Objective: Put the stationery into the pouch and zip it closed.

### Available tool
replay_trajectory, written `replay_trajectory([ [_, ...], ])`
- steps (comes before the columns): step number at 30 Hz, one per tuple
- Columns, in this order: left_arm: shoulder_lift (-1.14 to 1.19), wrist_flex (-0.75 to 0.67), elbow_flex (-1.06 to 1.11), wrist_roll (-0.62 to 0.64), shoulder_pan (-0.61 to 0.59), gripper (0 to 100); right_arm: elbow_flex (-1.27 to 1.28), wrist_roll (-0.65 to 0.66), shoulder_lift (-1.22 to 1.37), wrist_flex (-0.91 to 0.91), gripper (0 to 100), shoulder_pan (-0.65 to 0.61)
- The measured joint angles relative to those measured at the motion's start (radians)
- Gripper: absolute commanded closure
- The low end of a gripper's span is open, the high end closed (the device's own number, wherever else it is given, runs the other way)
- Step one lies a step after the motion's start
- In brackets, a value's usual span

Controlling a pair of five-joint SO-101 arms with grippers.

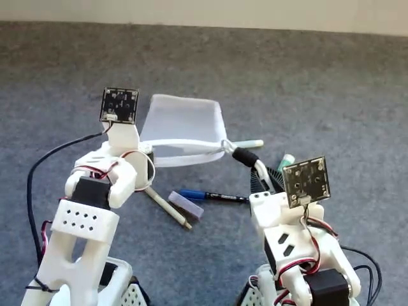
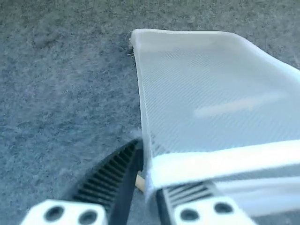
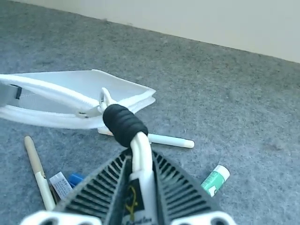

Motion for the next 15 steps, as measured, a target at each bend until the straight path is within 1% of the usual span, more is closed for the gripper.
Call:
replay_trajectory([
  [7,0.000,0.005,0.000,-0.023,0.002,99,0.000,0.000,0.002,0.000,99.2,0.000],
  [10,0.000,0.068,-0.037,-0.026,0.002,99,0.000,0.000,0.002,0.000,99.0,0.000],
  [12,0.000,0.107,-0.068,-0.023,0.002,99,0.000,0.000,0.002,0.000,95.7,0.000],
  [15,0.000,0.141,-0.092,-0.025,-0.008,99,0.000,-0.003,0.002,0.000,84.8,0.000],
])
